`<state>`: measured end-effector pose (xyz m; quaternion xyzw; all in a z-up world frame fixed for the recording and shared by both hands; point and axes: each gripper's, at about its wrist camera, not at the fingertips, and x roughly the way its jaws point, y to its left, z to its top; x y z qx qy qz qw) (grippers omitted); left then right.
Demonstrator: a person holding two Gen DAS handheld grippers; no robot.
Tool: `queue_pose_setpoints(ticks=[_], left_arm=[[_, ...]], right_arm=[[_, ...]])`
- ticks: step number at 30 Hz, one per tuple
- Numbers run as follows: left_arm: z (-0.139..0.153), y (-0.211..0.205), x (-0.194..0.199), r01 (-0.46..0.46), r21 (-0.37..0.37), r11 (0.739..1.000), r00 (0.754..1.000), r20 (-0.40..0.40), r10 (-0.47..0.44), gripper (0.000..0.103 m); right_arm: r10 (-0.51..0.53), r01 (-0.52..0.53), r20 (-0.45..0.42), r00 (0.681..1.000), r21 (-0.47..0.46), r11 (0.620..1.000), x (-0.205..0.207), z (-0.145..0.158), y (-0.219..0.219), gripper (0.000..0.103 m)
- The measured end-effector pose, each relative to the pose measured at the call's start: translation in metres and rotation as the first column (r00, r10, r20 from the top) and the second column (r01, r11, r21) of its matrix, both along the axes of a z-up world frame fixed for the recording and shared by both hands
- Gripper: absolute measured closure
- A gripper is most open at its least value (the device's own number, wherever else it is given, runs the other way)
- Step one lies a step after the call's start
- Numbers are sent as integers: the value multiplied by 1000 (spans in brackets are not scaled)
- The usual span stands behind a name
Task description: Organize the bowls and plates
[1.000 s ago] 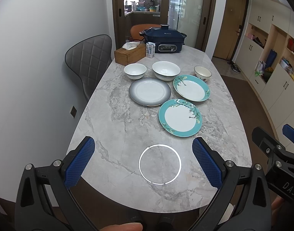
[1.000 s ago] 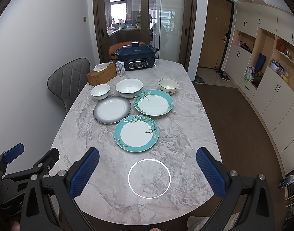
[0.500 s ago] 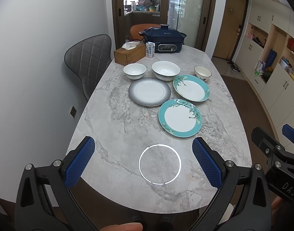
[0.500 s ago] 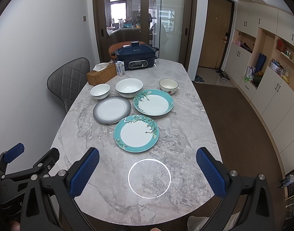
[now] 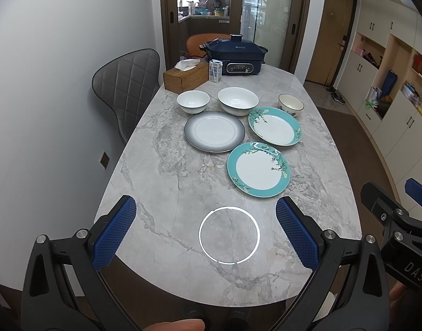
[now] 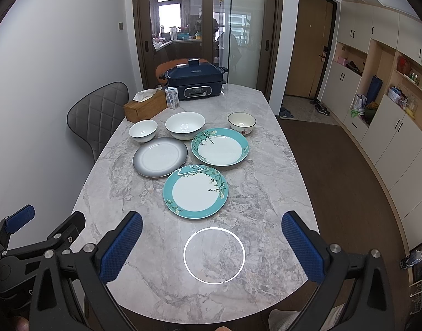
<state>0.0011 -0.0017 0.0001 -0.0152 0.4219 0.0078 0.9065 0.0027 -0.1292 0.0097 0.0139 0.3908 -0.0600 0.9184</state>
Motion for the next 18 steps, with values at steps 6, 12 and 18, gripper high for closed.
queue_pose_setpoints(ticks=[6, 12, 18], left_arm=[[0, 0, 0, 0, -1, 1000, 1000, 1, 0, 0], [0, 2, 1, 1, -1, 1000, 1000, -1, -1, 0], [0, 2, 1, 1, 0, 1000, 1000, -1, -1, 0]], right_arm=[[0, 0, 0, 1000, 0, 1000, 1, -1, 0, 0], [-1, 1, -1, 1000, -1, 1000, 3, -1, 0, 0], [-1, 1, -2, 1000, 0, 1000, 5, -3, 1, 0]])
